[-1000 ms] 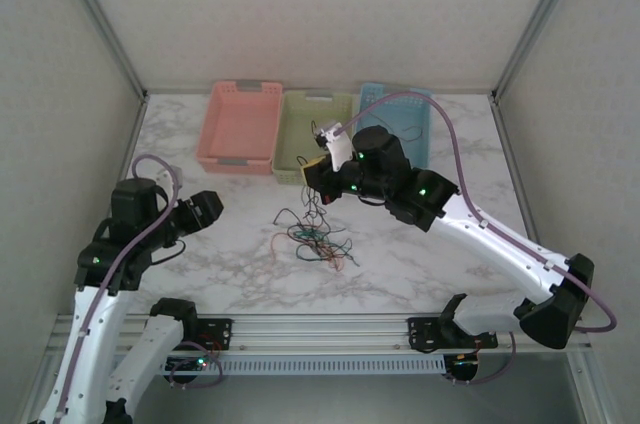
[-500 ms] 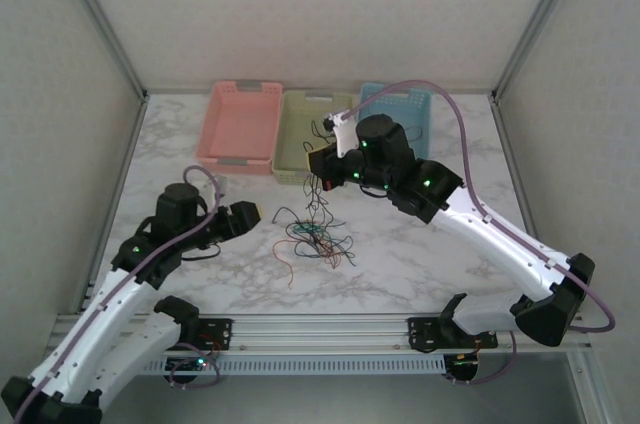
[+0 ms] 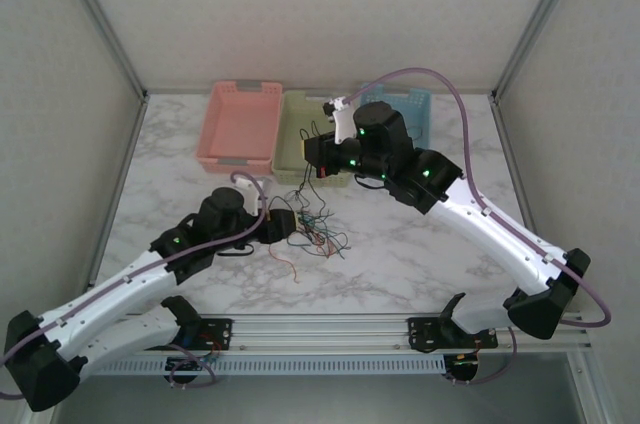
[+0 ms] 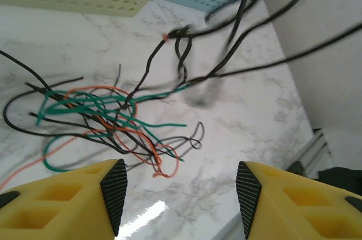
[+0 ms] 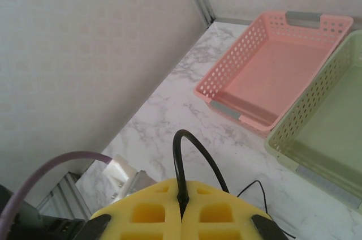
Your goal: Untangle the cables
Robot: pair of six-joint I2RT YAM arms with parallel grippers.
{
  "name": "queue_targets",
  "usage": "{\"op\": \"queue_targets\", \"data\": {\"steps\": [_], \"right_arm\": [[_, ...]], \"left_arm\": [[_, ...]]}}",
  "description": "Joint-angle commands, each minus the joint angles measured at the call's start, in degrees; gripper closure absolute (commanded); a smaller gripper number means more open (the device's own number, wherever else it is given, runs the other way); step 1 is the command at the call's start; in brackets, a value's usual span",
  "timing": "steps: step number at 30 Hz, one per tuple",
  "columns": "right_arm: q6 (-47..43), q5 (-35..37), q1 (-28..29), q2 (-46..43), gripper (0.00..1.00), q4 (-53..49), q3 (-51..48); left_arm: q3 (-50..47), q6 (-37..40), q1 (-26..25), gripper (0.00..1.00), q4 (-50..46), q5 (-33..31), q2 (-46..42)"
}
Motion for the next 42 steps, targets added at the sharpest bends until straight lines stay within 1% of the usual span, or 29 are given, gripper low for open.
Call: {"op": "queue_targets", "data": {"steps": [1,2,9,14,18,23,25,27,28,30,31,33,35,39,42], "right_arm": [[1.4,-1.0,-0.3,0.1,1.0,0.0,2.5],[1.5,-1.2,-0.3,0.1,1.0,0.0,2.5],[1.8,-0.4,-0.3,-0.3,1.0,-0.3,1.8],[1.5,0.0,-0.3,-0.7,1.0,-0.5,2.2],[1.1,0.6,-0.3,-0.8,1.0,-1.1,2.4],[1.1,0.9,-0.3,-1.1,1.0,-1.0,2.6],[1.3,0.8,-0.3,-1.3,1.0,-1.0,2.6],[1.2,0.9,-0.3,-1.5,1.0,-1.1,2.6],[1.2,0.9,-0.3,-1.6,1.0,-1.2,2.6],[1.2,0.9,-0.3,-1.7,1.0,-1.5,2.3],[1.3,0.9,-0.3,-1.7,1.0,-1.5,2.0],[1.3,0.9,-0.3,-1.9,1.0,-1.5,1.6],[1.4,1.0,-0.3,-2.1,1.0,-1.3,1.3],[1.2,1.3,-0.3,-2.5,1.0,-1.5,1.6],[0.9,1.7,-0.3,-2.8,1.0,-2.0,2.3]], "left_arm": [[0.1,4.1,-0.5,0.45,4.6,-3.2,2.9],[0.0,4.4,-0.5,0.45,7.0,-2.8,4.1],[-1.2,6.1,-0.5,0.46,14.0,-2.3,9.6],[-1.8,6.4,-0.5,0.45,17.3,-1.6,13.3],[-2.7,6.5,-0.5,0.51,17.7,-2.2,13.5],[-3.9,6.6,-0.5,0.66,18.9,-3.6,14.4],[-4.0,6.8,-0.5,0.69,19.6,-3.7,15.0],[-4.0,6.8,-0.5,0.69,20.0,-3.7,15.3],[-4.0,6.9,-0.5,0.67,20.3,-3.8,15.3],[-4.0,6.9,-0.5,0.58,20.7,-4.1,15.3],[-3.9,7.1,-0.5,0.55,20.9,-4.3,15.5],[-3.5,7.2,-0.5,0.52,21.3,-4.2,16.3],[-3.1,7.4,-0.5,0.52,21.5,-4.1,17.5],[-2.8,7.7,-0.5,0.61,21.6,-4.3,18.8],[-2.9,7.8,-0.5,0.71,21.5,-5.1,18.9]]}}
